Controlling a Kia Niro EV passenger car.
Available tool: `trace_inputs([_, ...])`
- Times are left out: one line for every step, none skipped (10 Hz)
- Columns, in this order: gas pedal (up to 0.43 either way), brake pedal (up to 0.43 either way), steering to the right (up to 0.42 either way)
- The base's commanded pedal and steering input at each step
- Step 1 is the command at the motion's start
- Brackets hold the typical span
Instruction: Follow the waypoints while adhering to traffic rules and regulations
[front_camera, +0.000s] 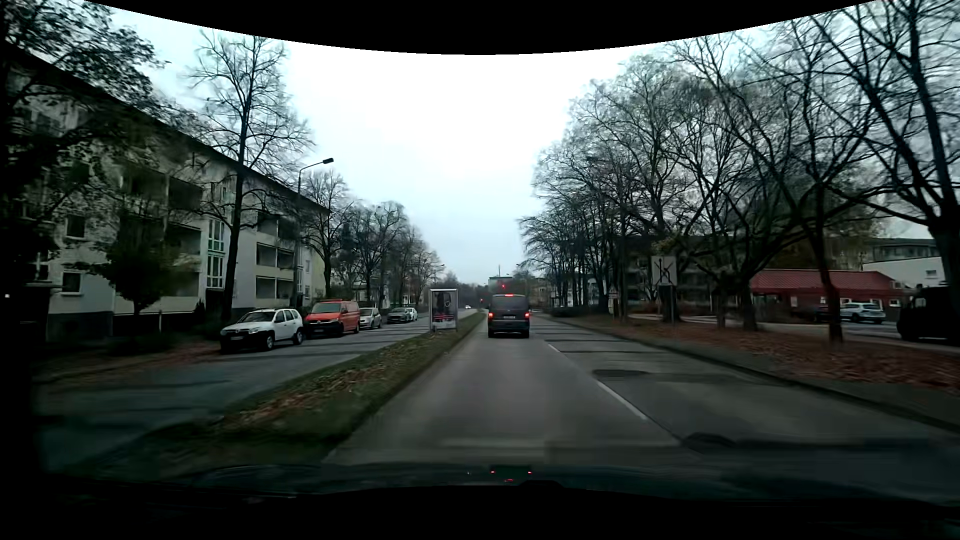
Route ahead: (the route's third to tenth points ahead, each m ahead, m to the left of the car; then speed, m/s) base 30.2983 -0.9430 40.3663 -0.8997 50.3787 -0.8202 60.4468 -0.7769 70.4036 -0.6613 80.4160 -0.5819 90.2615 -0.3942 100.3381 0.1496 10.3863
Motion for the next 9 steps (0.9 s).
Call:
trace_inputs([0.000, 0.000, 0.000])
trace_inputs([0.000, 0.000, -0.001])
trace_inputs([0.000, 0.000, -0.001])
trace_inputs([0.000, 0.000, -0.001])
trace_inputs([0.000, 0.000, -0.001])
trace_inputs([0.000, 0.000, -0.001])
trace_inputs([0.000, 0.000, 0.000])
trace_inputs([0.000, 0.000, -0.001])
trace_inputs([0.000, 0.000, -0.001])
